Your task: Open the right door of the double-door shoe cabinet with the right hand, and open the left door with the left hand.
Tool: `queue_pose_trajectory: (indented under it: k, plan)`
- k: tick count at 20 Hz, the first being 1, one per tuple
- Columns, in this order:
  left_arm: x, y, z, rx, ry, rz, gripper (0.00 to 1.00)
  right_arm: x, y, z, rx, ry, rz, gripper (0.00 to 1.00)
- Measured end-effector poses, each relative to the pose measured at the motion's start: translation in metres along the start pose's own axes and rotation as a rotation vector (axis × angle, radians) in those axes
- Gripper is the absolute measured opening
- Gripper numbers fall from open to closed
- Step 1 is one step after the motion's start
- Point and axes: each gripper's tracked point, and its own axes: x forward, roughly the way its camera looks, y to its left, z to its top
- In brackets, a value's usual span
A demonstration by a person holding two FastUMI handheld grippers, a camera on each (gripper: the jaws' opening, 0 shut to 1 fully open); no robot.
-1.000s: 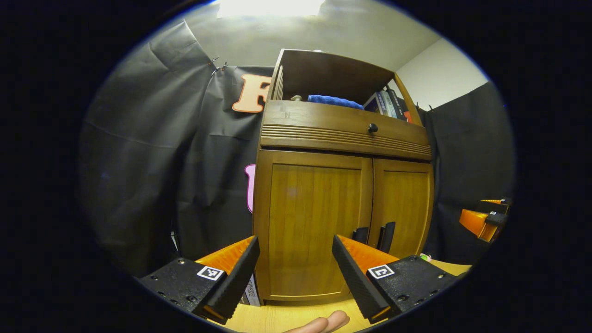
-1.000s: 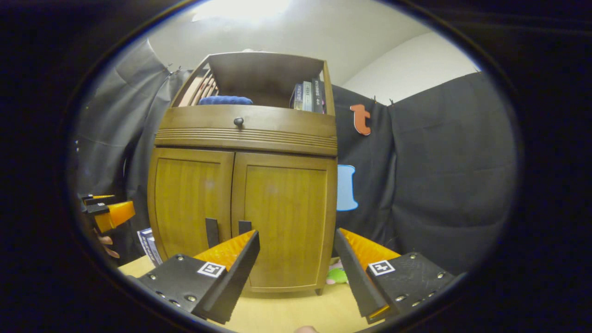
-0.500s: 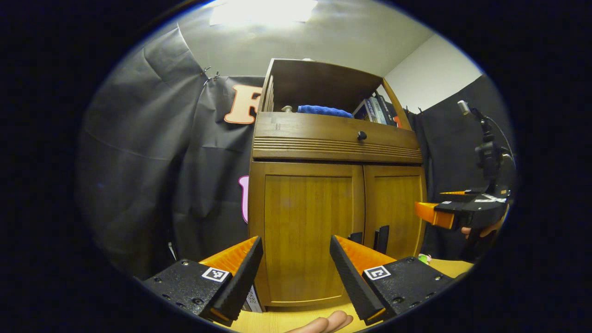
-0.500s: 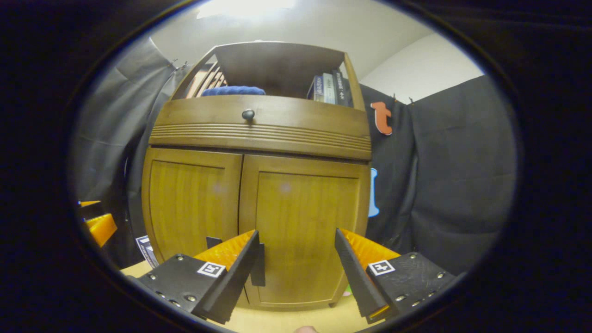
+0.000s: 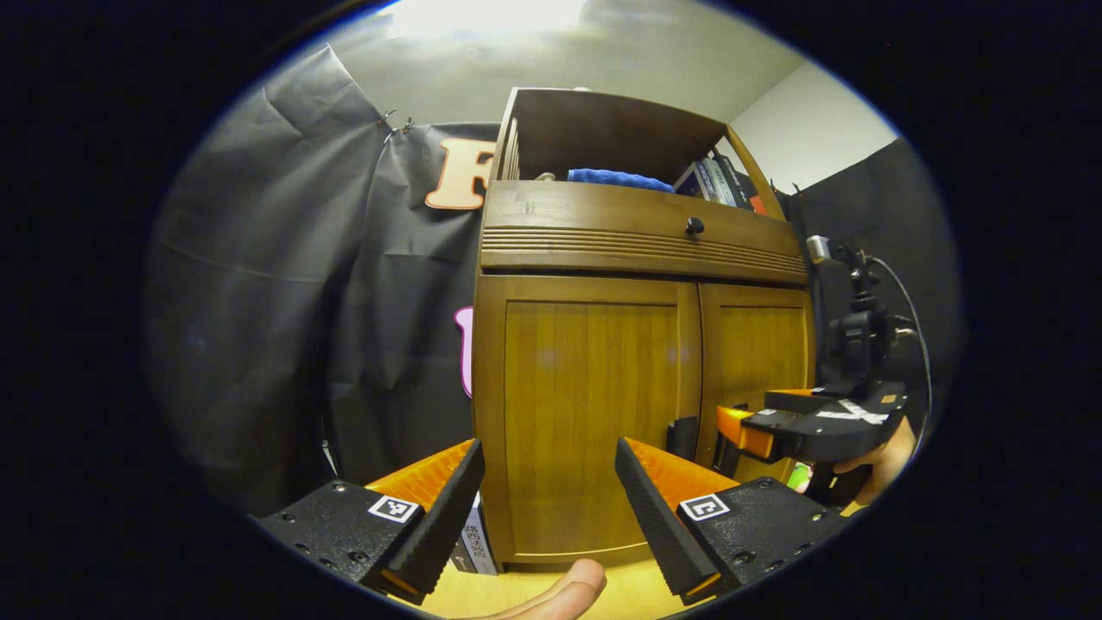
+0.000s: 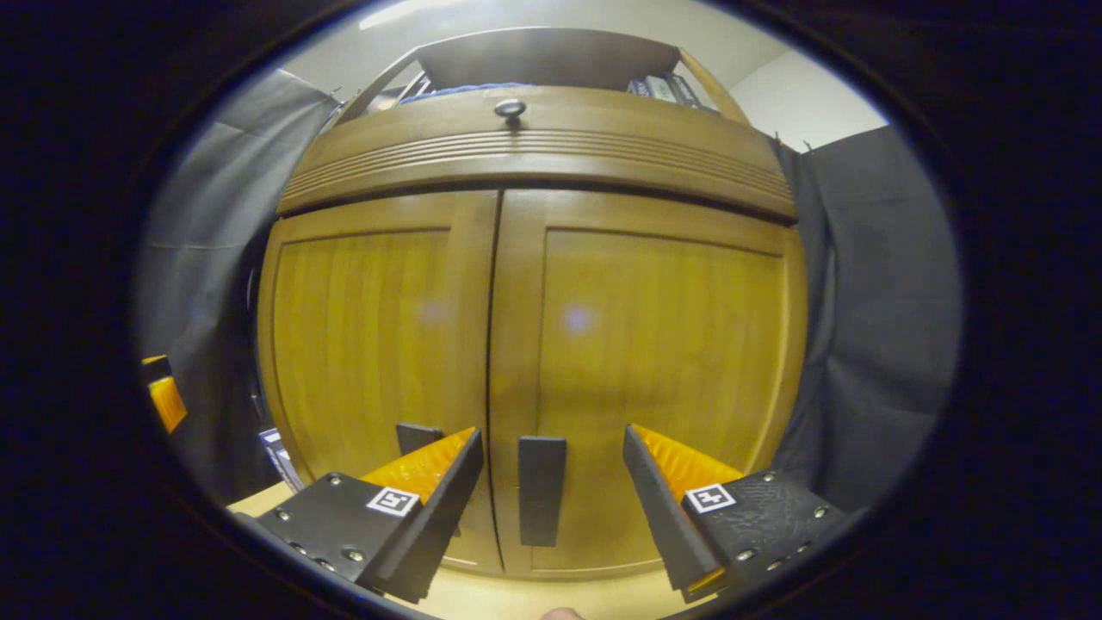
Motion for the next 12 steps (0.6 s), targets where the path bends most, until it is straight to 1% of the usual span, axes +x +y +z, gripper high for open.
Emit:
queue_pose_trajectory:
  k: [2,3,4,5,6,7,8,9,10,12]
  plan:
    - [-0.001,-0.002,0.002,0.0,-0.006,-0.01,0.92,0.011,0.004,-0.014,-0.025,0.024,-0.017,0.97]
    - [-0.002,-0.002,0.003,0.0,-0.009,-0.014,0.94,0.016,0.002,-0.02,-0.021,0.038,-0.031,0.96]
    - [-0.003,-0.001,0.004,0.0,-0.013,-0.012,0.94,0.018,0.002,-0.024,-0.004,0.053,-0.037,0.95]
    - [-0.004,0.0,0.005,0.001,-0.017,-0.008,0.92,0.023,0.001,-0.029,0.012,0.062,-0.045,0.96]
    - [-0.003,0.003,0.006,0.003,-0.021,-0.002,0.92,0.028,-0.001,-0.034,0.023,0.074,-0.042,0.95]
    - [-0.003,0.004,0.007,0.006,-0.024,0.003,0.92,0.029,0.002,-0.033,0.047,0.064,-0.008,0.93]
    - [-0.003,0.005,0.006,0.007,-0.022,0.008,0.92,0.03,0.002,-0.032,0.058,0.068,0.0,0.89]
    - [-0.001,0.005,0.004,0.007,-0.018,0.011,0.92,0.03,0.003,-0.032,0.048,0.065,-0.001,0.86]
    - [-0.001,0.004,0.003,0.006,-0.015,0.009,0.92,0.029,0.006,-0.037,0.034,0.067,0.015,0.85]
    - [0.0,0.002,0.001,0.004,-0.009,0.002,0.92,0.027,0.005,-0.042,0.004,0.092,0.005,0.55]
